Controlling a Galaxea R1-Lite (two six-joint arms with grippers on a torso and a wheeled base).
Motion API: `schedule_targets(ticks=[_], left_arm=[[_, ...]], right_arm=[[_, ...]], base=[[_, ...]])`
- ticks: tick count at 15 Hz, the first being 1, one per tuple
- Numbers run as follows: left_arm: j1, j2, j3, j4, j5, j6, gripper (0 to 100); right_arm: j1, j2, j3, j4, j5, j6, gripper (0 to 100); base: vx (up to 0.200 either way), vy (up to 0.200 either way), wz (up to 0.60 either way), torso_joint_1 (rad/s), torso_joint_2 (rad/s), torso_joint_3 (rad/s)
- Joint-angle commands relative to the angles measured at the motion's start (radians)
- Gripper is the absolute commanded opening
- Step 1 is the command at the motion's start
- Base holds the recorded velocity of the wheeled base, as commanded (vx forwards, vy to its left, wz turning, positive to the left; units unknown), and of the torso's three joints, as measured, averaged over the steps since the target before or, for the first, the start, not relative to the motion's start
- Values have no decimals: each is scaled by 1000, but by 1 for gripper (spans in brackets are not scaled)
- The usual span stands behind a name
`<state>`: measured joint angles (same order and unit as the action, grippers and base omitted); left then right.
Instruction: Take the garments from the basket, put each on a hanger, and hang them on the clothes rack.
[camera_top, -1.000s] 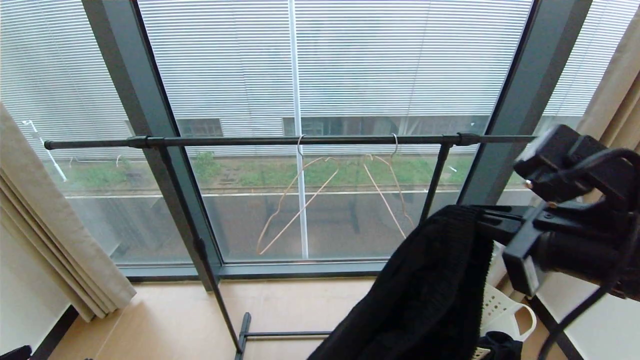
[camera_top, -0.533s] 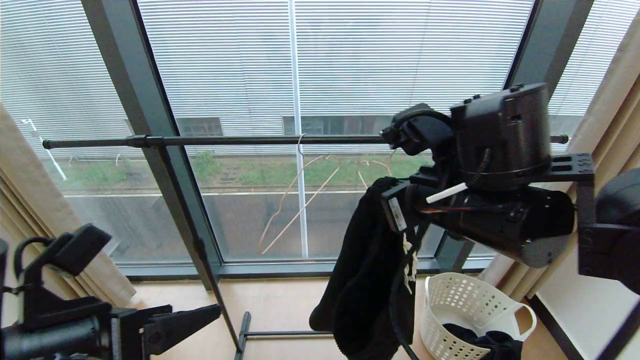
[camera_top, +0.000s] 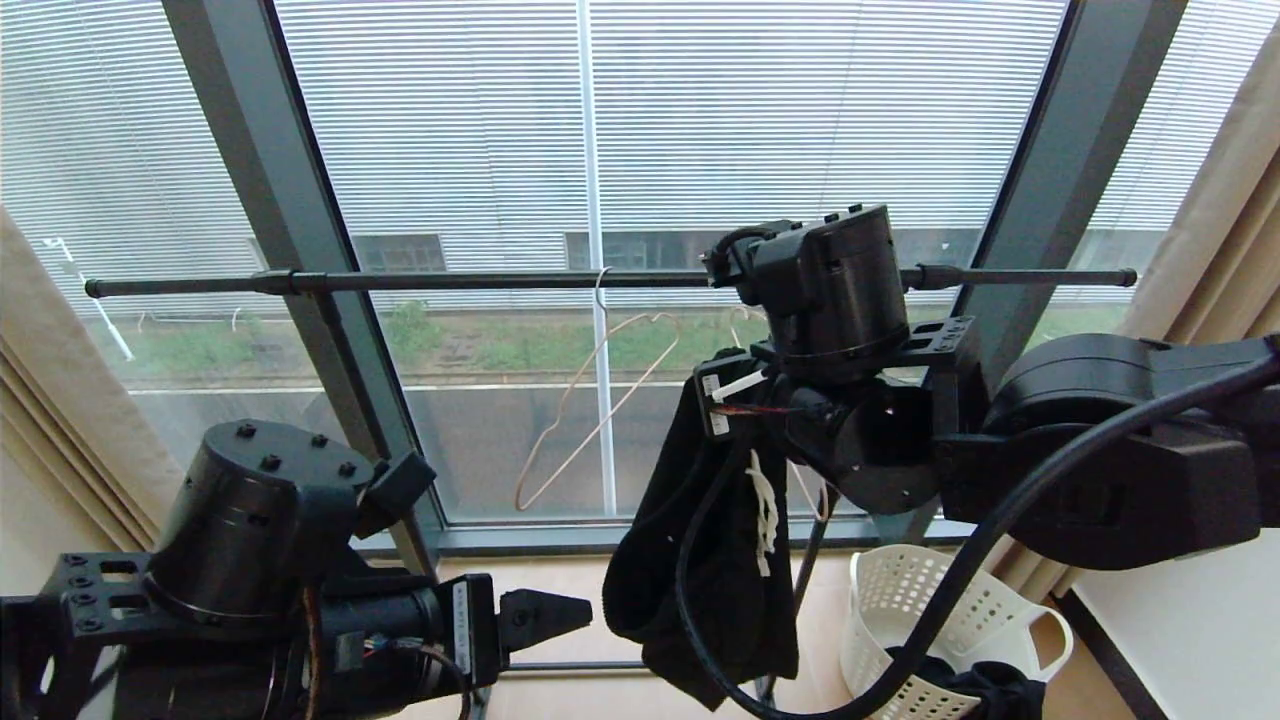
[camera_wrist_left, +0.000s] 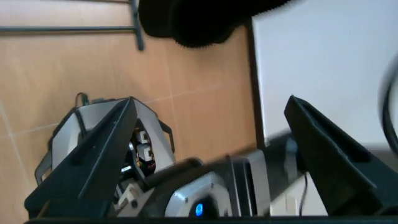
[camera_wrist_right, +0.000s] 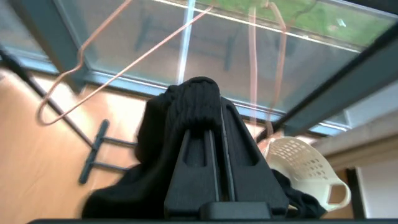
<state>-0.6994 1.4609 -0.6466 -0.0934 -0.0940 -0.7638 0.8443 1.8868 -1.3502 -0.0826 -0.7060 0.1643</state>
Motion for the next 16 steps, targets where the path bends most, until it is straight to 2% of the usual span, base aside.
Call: schedule_targets(ticks=[1,3,6,16], left_arm=[[-6,49,-18,4,17,-17,100],[-6,49,-34,6,37,-94,100],[-8,62,-39,24,37,-144,100],[0,306,-136,18,46,-144,100]], right_arm=[[9,6,-15,-5,-36,8,0],[41,6,-15,-48,-70,29,0],[79,17,-17,-60,-102,29,0],[113,2,-18,-59,-107,31,0]], base=[[0,0,0,0,0,0],[0,0,0,0,0,0],[0,0,0,0,0,0],[0,0,0,0,0,0]])
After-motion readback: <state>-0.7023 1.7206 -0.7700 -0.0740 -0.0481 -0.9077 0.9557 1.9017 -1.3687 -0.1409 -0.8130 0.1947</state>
